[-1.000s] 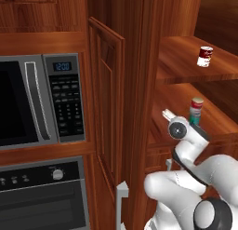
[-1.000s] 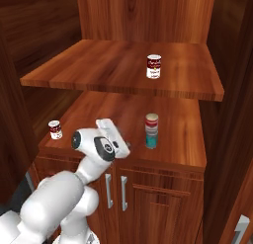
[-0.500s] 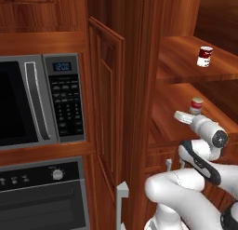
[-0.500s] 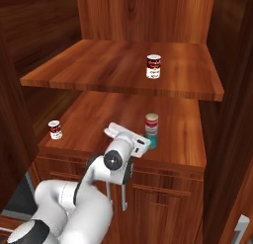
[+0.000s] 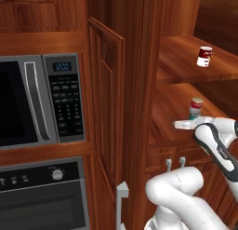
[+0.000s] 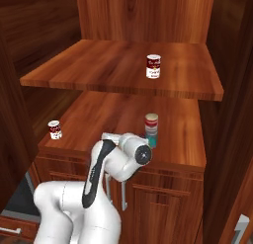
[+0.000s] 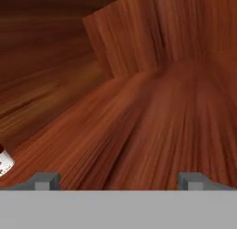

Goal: Stack two cans on top of the other two cans in the cabinet.

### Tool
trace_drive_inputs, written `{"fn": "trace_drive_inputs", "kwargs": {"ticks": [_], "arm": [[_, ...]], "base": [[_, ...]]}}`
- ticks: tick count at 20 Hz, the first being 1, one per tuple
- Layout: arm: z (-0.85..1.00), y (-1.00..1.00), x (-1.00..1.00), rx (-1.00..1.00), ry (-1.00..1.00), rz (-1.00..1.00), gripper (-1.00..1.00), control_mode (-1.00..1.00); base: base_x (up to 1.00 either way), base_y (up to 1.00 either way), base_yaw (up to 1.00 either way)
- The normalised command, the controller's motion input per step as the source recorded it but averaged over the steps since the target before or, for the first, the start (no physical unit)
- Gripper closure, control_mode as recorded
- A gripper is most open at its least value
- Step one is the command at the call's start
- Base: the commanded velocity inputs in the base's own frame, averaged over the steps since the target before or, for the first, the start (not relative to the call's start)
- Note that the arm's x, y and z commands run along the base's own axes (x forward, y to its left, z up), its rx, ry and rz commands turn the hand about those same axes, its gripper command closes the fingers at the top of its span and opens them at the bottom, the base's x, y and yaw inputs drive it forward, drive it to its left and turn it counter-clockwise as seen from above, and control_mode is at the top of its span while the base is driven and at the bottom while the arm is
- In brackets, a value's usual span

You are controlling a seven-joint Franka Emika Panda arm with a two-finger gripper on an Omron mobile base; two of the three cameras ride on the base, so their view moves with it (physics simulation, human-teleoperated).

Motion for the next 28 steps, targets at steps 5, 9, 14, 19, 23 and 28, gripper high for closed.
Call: {"fn": "trace_drive_inputs", "kwargs": {"ticks": [5,9,14,19,23,28], "arm": [[0.00,0.54,-0.12,0.00,0.42,0.40,-1.00,-1.00],[-0.08,0.52,-0.22,0.01,0.24,0.29,-1.00,-1.00],[-0.21,0.41,-0.26,0.10,0.03,0.12,-1.00,-1.00],[-0.29,0.24,-0.27,0.09,-0.15,0.00,-1.00,-1.00],[-0.17,0.38,-0.28,0.01,-0.26,-0.01,-1.00,-1.00],[0.00,0.42,-0.21,0.00,-0.05,-0.04,-1.00,-1.00]], "base": [[0.00,0.00,0.00],[0.00,0.00,0.00],[0.00,0.00,0.00],[0.00,0.00,0.00],[0.00,0.00,0.00],[0.00,0.00,0.00]]}}
